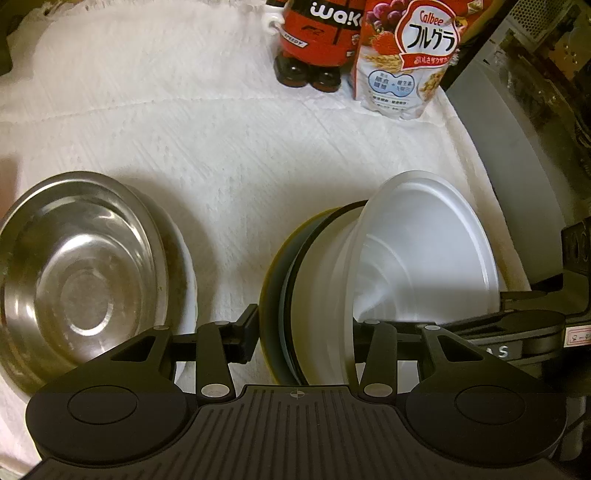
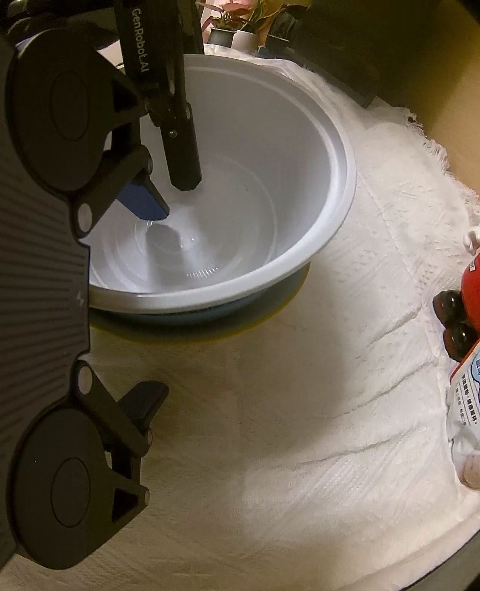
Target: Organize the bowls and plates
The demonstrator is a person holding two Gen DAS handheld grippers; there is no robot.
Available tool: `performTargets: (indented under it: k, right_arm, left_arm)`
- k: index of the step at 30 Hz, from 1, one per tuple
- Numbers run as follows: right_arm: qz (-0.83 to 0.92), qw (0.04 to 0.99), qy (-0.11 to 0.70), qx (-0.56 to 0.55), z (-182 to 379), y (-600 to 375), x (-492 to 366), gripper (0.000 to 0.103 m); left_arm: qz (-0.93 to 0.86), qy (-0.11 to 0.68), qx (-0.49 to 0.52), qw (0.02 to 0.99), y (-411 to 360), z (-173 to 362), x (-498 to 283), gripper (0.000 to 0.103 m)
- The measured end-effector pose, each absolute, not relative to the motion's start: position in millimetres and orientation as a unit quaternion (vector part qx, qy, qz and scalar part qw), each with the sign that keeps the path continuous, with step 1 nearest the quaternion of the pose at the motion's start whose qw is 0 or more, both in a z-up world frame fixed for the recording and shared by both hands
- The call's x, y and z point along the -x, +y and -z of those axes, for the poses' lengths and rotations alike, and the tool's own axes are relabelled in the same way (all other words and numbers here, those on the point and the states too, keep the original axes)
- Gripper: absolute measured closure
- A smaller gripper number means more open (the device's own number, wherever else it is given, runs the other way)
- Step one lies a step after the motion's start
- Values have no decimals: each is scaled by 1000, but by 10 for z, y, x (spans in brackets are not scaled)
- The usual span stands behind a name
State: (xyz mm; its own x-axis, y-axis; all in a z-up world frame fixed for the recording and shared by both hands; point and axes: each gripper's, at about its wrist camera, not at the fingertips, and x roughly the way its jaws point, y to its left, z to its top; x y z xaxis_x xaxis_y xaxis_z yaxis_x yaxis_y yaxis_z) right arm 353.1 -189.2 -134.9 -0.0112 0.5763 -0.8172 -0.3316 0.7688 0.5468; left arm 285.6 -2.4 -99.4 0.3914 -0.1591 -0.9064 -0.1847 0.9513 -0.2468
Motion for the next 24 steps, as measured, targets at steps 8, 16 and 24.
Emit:
performTargets:
  k: [8,16,24]
  right_arm:
    - [-300,751,585,-50,1196,-1880,-3503,20]
    - [-313,744,588,-55,1199,-1754,-3543,23]
    - [-330,732,592,-74,1209,-1770,-3512,37]
  left_arm:
    - [-2,559,173,811,-9,1002,-2875,49]
    - [1,560,173,810,-29,1005,-2916,43]
    - [1,561,176,809,-27,999,-2910,43]
